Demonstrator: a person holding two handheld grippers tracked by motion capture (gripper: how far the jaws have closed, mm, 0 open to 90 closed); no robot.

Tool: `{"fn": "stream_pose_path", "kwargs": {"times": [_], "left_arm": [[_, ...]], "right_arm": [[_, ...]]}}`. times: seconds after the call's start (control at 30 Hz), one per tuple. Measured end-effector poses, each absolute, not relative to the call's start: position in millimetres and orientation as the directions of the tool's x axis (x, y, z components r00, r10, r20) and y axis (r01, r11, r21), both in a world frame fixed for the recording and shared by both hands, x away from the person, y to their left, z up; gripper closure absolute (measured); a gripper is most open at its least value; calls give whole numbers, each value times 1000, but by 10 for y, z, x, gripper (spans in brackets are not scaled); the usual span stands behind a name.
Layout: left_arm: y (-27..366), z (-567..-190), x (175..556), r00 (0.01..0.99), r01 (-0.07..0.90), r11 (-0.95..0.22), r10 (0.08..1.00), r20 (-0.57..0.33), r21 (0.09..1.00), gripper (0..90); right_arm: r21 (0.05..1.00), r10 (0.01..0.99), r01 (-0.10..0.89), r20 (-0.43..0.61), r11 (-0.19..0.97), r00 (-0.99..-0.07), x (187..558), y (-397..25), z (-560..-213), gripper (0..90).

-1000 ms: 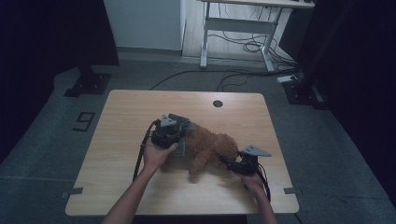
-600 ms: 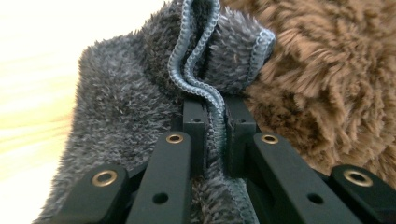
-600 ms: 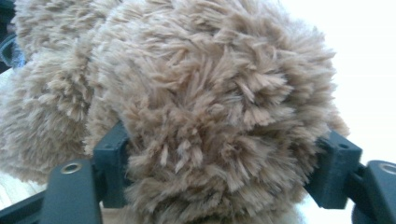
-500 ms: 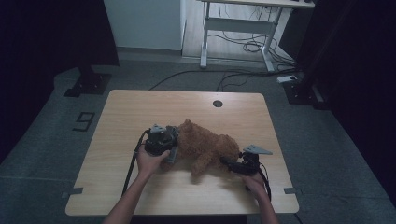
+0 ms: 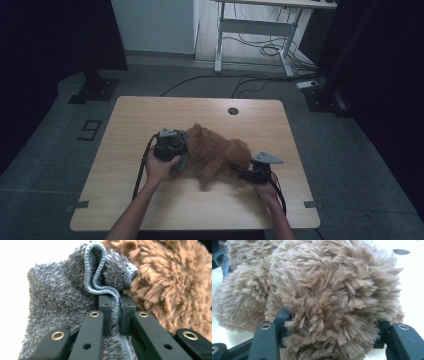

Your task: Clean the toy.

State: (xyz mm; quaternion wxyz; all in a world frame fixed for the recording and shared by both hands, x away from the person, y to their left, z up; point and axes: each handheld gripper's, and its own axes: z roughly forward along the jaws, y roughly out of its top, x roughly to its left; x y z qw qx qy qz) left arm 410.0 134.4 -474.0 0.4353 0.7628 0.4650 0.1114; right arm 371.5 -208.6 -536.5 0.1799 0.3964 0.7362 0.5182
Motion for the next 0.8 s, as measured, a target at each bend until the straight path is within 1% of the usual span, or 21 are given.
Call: {"fn": "stream_pose_path", "kwargs": {"times": [0.13,0.2,0.23,0.27,0.3,0.33,0.37,0.43,0.5,0.53,0.57,0.6,0.63,0.67,0.7,0.73,0.77,0.8], "left_arm": [[1405,-4736,4140,540,620,-180,804,-249,763,820],[1430,-4675,4100,542,598,-192,812,-216,778,819],[1440,-4539,4044,546,557,-212,822,-162,803,819],[1440,-4539,4044,546,557,-212,822,-162,803,819],[1429,-4353,3984,560,521,-208,815,-148,827,819],[1429,-4353,3984,560,521,-208,815,-148,827,818],[1364,-4154,3924,585,476,-218,802,-121,852,818],[1247,-3980,3887,615,441,-231,782,-104,867,816],[1103,-3879,3884,637,418,-250,766,-85,874,814],[1103,-3879,3884,637,418,-250,766,-85,874,814],[878,-3837,3922,656,405,-302,753,-44,863,813],[878,-3837,3922,656,405,-302,753,-44,863,813],[691,-3888,3979,667,418,-346,745,-25,840,812],[691,-3888,3979,667,418,-346,745,-25,840,812],[574,-3988,4049,662,450,-382,749,-15,807,810],[574,-3988,4049,662,450,-382,749,-15,807,810],[518,-4157,4133,654,499,-402,756,-30,768,809],[523,-4223,4152,648,511,-398,760,-37,762,808]], "right_arm": [[909,769,388,138,152,-625,3779,-2072,-5387,335],[903,759,399,146,159,-635,3769,-2111,-5396,308],[902,755,398,141,169,-640,3762,-2120,-5393,306],[902,755,398,141,169,-640,3762,-2120,-5393,306],[899,749,393,124,194,-651,3735,-2126,-5385,295],[899,749,393,124,194,-651,3735,-2126,-5385,295],[897,748,389,108,211,-654,3706,-2114,-5379,270],[895,752,379,79,237,-655,3667,-2090,-5364,234],[887,758,393,79,243,-647,3636,-2072,-5350,207],[887,758,393,79,243,-647,3636,-2072,-5350,207],[881,764,414,101,229,-637,3625,-2072,-5349,192],[881,764,414,101,229,-637,3625,-2072,-5349,192],[883,765,418,115,213,-633,3615,-2085,-5354,186],[883,765,418,115,213,-633,3615,-2085,-5354,186],[882,765,426,129,202,-631,3607,-2101,-5355,179],[883,764,424,129,202,-632,3609,-2112,-5355,176],[881,763,432,142,193,-630,3608,-2130,-5351,176],[879,763,439,153,185,-628,3609,-2145,-5349,176]]}}
